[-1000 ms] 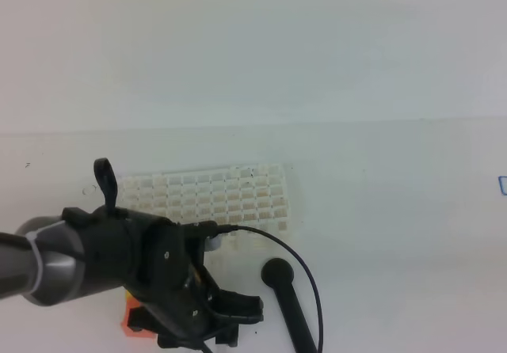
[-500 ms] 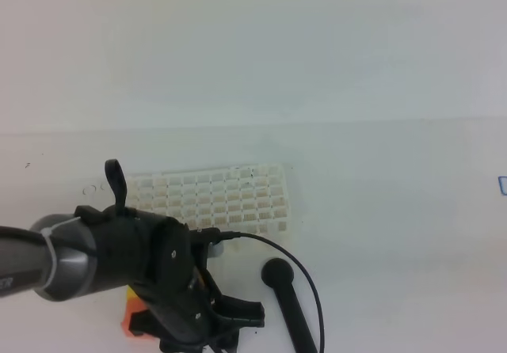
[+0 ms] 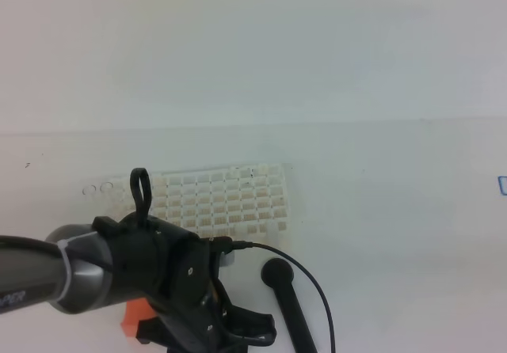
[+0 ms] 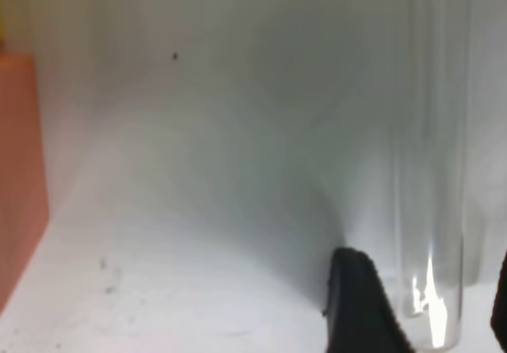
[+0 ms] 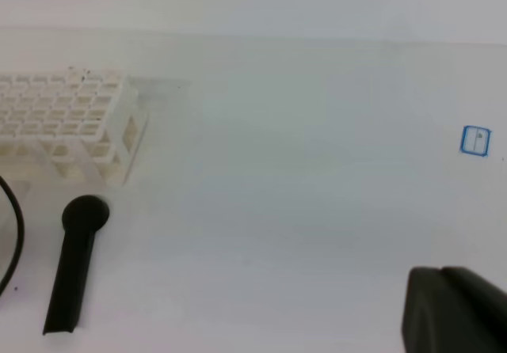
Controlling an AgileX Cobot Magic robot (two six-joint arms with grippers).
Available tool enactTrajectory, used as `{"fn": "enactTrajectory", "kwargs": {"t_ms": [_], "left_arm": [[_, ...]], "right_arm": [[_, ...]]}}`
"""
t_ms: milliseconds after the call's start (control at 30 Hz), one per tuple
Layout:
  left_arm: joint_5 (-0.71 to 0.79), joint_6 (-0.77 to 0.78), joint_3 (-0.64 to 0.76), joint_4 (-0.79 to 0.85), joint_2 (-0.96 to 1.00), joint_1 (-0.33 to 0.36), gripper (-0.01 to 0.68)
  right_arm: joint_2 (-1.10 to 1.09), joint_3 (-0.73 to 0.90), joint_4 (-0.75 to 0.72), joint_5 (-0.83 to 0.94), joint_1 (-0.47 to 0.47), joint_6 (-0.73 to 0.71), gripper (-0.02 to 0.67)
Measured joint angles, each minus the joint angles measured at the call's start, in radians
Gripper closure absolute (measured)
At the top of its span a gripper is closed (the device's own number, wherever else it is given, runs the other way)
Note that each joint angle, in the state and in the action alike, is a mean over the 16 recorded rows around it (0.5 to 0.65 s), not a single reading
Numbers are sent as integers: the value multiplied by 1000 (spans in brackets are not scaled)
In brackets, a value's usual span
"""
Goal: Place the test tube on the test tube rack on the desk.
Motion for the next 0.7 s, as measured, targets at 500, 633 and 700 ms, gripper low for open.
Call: {"fn": "enactTrajectory", "kwargs": {"t_ms": [500,633,700], "left_arm": [[6,-21,1,14,0,-1,480],[7,-24,0,15,-3,-1,540],[8,-26,0,16,-6,-1,557]], "right_arm": [[0,0,0,0,0,0,650],[0,0,1,0,0,0,650],[0,0,1,0,0,0,650]]}}
